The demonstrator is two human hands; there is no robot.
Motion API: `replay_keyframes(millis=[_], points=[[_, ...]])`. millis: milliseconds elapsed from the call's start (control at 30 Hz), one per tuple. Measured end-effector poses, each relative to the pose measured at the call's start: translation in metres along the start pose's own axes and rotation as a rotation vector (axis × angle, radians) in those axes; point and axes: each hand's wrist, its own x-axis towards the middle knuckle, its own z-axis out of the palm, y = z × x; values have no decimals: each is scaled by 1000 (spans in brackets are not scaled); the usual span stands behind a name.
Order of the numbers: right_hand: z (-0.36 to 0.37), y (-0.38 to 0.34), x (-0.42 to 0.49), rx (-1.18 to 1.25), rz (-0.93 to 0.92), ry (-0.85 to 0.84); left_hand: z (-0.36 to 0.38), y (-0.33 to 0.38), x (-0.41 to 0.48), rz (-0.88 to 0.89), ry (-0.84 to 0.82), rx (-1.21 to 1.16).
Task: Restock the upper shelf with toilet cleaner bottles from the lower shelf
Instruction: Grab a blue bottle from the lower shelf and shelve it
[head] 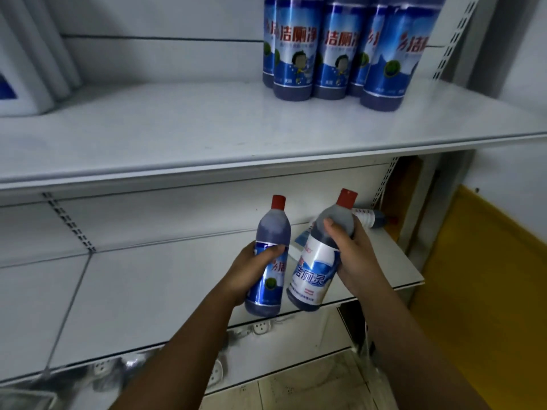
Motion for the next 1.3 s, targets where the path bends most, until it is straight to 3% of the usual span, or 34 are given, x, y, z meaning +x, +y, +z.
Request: replay_keyframes(millis=[200,300,500,667,1000,1300], points=[[-12,-20,-50,-109,29,-54,29,17,-63,63,49,-19],[-24,-37,-78,-168,-22,-71,46,28,-96,109,91,-42],[-48,-74,-131,-11,-133,-77,76,52,-157,246,154,-80],[-48,-113,-156,-36,-290,-90,87,85,-186,372,174,-72],[-16,-186,-147,88,-283,-6,66,178,-183,629,176,-82],[-15,-217,-125,33,-461,-7,64,233,-139,769,220,19]])
